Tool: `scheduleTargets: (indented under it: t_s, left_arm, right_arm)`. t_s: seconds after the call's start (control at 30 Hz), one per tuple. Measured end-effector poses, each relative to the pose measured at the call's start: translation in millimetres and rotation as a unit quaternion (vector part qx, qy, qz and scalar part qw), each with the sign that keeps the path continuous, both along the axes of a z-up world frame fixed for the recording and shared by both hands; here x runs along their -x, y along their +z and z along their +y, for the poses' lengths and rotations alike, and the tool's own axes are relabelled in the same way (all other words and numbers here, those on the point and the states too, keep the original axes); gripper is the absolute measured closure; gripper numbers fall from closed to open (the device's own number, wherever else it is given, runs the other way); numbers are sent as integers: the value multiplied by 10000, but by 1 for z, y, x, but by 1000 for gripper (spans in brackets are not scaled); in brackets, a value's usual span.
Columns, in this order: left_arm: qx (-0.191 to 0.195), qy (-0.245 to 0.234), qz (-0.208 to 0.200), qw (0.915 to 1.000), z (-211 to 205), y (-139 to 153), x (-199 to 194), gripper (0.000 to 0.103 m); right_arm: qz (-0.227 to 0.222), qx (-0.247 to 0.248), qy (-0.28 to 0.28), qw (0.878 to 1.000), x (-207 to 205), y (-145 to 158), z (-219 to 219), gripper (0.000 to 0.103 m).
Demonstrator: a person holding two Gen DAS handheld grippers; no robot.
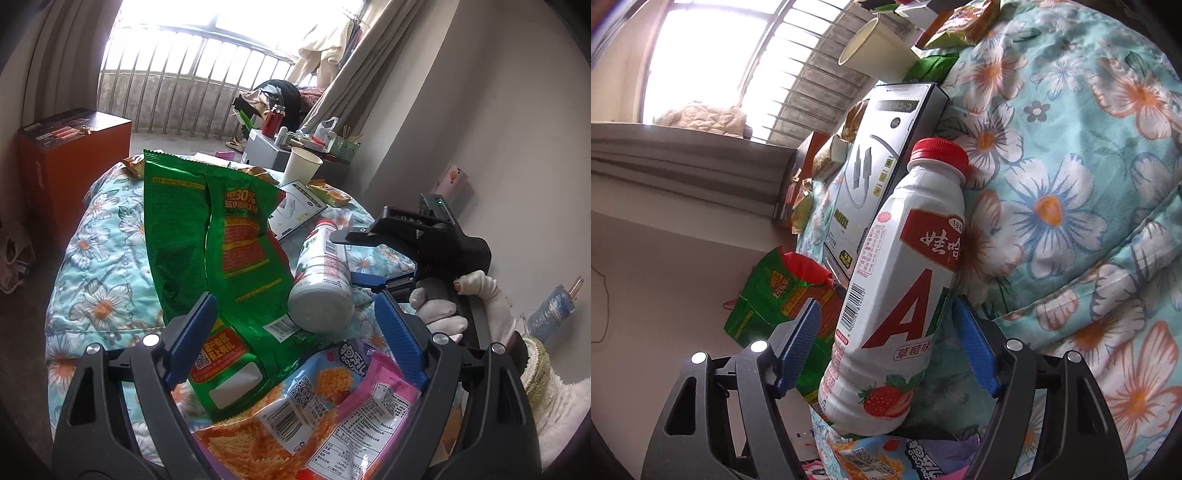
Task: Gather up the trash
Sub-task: 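Close right tool around the white AD milk bottle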
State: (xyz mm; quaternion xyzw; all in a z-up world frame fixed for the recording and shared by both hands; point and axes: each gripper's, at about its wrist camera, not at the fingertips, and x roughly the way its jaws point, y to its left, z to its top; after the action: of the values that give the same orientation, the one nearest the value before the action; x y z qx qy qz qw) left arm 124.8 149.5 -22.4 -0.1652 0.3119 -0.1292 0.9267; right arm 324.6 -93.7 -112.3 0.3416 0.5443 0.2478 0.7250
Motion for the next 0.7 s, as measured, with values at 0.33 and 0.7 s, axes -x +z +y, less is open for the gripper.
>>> scheduleTargets:
  t_s: [0.33,0.7]
  left_arm:
    - [28,-184,145,9997,-11,-8,-10,20]
    - [-149,-283,235,9992,-21,0,-18,20]
  right_arm:
    - [104,-402,-42,9991,-3,-15,-4,39]
    - [78,-1367,-512,9893,12,-10,-68,45]
